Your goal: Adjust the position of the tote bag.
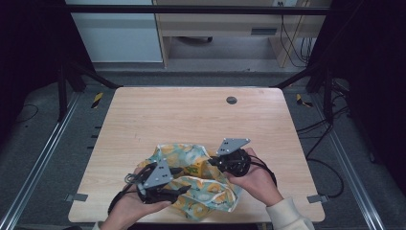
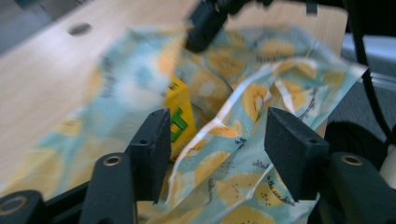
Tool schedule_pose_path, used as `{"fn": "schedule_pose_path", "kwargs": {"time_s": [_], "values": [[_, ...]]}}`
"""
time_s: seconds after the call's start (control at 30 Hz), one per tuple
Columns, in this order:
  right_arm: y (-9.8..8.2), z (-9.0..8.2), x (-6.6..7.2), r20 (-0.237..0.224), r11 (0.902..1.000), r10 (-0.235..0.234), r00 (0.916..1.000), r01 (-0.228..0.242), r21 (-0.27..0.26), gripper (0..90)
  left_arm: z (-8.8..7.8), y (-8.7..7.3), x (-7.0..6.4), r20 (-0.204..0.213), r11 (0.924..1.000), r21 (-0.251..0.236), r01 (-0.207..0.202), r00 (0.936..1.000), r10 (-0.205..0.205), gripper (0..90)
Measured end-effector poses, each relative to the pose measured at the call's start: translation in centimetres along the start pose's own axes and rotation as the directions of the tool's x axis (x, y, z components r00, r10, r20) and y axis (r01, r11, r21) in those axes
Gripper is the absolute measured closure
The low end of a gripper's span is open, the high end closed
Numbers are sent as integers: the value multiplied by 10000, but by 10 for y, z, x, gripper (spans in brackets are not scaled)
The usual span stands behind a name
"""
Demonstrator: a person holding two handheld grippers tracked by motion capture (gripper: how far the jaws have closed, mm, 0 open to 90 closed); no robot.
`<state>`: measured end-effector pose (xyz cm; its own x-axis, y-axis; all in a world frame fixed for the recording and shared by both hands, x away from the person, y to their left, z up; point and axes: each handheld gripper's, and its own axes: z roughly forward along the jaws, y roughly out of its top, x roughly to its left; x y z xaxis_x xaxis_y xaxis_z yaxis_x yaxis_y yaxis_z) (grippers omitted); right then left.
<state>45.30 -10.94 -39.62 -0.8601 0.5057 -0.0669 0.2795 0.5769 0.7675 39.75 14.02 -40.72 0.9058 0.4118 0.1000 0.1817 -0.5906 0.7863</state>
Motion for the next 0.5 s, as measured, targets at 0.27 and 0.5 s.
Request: {"fn": "schedule_pose_path", "kwargs": {"time_s": [0.27, 0.5], "values": [[5, 0, -4, 31, 9998, 134, 9999, -133, -128, 882, 37, -34, 5, 240, 9962, 669, 559, 9980, -576, 307], [15, 9, -13, 195, 9981, 526, 9984, -520, -331, 882, 51, -48, 4, 316, 9883, 1509, 242, 9991, -292, 277]]}}
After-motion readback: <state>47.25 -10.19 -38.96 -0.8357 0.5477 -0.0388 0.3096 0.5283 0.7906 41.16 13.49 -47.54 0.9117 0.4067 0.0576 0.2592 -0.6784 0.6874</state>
